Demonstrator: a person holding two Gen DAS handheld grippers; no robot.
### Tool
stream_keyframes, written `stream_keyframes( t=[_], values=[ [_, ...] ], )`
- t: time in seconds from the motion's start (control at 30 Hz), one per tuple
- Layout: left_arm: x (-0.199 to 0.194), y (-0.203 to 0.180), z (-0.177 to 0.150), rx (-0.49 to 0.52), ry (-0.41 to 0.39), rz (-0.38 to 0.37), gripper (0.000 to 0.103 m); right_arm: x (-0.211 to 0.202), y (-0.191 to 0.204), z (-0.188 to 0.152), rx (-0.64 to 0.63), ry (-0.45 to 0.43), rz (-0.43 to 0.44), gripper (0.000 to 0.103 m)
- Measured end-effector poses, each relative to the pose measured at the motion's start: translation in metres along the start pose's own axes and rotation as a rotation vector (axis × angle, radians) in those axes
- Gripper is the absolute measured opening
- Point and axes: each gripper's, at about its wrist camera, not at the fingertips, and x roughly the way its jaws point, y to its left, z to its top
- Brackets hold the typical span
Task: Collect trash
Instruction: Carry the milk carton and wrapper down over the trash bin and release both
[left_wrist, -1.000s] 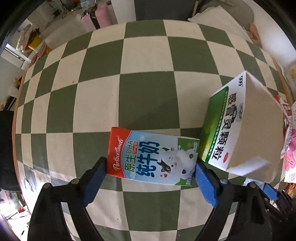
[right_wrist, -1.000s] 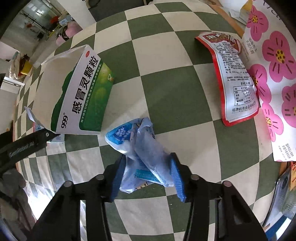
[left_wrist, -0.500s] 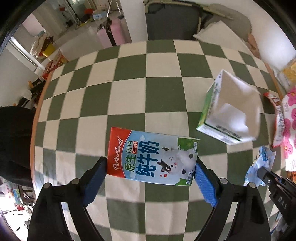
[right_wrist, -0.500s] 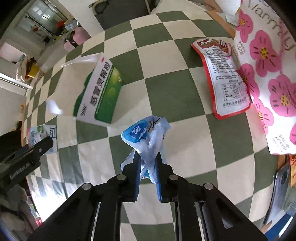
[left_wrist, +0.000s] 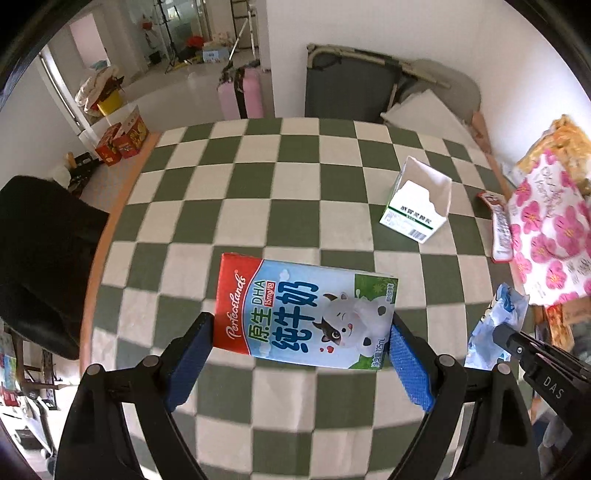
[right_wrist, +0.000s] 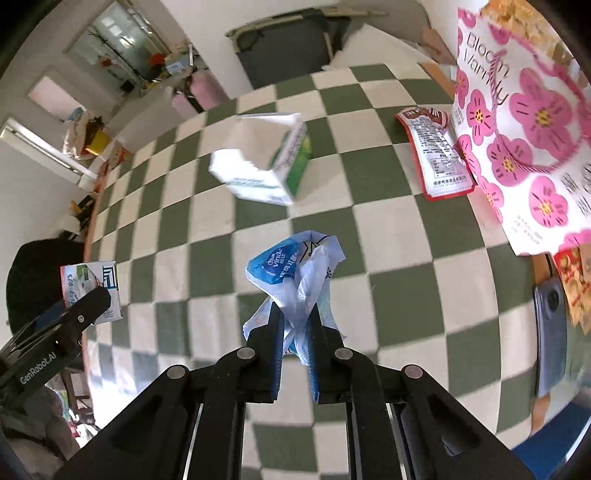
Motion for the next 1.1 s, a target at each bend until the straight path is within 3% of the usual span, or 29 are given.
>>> stream_keyframes(
  t=[0.17,0.33,0.5,0.63,0.87,0.97,1.1],
  values=[
    [-0.051,0.039,-0.053,0.004,-0.057,-0.032,0.089,-0.041,0.036,-0.056,-0.020,-0.064,0.018,0.011],
    [-0.091,0.078,-0.116,0.022,-0.072,-0.073,0.089,-0.083,0.077,-0.138,-0.027,-0.115,0.030,0.011],
    [-0.112,0.106,-0.184,0.062,-0.035,-0.108,0.089,-0.109,0.108,-0.229,-0.022,-0.133,0.045,0.011],
    [-0.108,0.117,-0.236,0.074,0.052,-0.146,0.089,-0.109,0.117,-0.302,0.004,-0.072,0.054,0.011],
    [-0.042,0.132,-0.324,0.025,0.271,-0.175,0.089,-0.053,0.094,-0.415,0.085,0.107,0.079,0.011],
    [0.016,0.140,-0.358,-0.058,0.391,-0.216,0.089,-0.002,0.069,-0.456,0.165,0.216,0.108,0.011],
    [0.115,0.143,-0.393,-0.148,0.515,-0.256,0.090,0.073,0.036,-0.487,0.246,0.298,0.145,0.011]
  ],
)
